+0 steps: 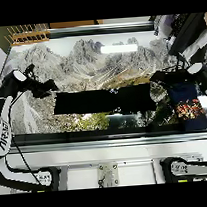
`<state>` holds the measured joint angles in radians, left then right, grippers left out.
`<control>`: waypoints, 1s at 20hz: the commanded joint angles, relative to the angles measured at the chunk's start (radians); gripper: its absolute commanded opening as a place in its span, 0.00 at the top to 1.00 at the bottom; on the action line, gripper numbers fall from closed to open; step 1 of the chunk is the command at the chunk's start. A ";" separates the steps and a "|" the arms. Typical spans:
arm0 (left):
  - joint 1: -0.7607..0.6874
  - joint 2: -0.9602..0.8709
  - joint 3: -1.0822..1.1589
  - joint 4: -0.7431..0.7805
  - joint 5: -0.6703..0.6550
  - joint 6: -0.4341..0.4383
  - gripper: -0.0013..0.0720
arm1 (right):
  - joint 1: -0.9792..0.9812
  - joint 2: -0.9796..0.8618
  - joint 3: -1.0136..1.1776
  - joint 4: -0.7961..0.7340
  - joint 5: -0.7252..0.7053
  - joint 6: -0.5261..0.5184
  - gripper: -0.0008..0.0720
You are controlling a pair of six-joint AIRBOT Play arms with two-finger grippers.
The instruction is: Fold the clothes and pants, and hang the long-sleeved shirts on hangers.
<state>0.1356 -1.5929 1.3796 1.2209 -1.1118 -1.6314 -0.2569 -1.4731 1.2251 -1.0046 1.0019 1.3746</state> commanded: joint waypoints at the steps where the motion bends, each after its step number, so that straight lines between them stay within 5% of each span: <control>1: -0.011 0.087 -0.049 -0.016 -0.023 0.001 0.89 | -0.121 -0.030 0.021 0.008 0.218 -0.109 0.08; 2: -0.029 0.109 -0.079 -0.017 -0.009 0.001 0.97 | -0.151 -0.053 0.013 0.008 0.234 -0.126 0.08; 11: -0.303 0.170 -0.198 -0.019 0.058 -0.042 0.97 | -0.162 -0.324 -0.006 0.259 0.282 -0.279 0.09; 19: -0.412 0.170 -0.198 -0.019 0.164 -0.072 0.97 | -0.022 -0.375 -0.006 0.389 0.239 -0.275 0.11; 20: -0.414 0.170 -0.198 -0.019 0.170 -0.072 0.97 | -0.014 -0.375 -0.006 0.399 0.229 -0.275 0.30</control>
<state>-0.2554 -1.4235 1.1824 1.2011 -0.9745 -1.6936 -0.3058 -1.8381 1.2194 -0.6521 1.2583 1.1019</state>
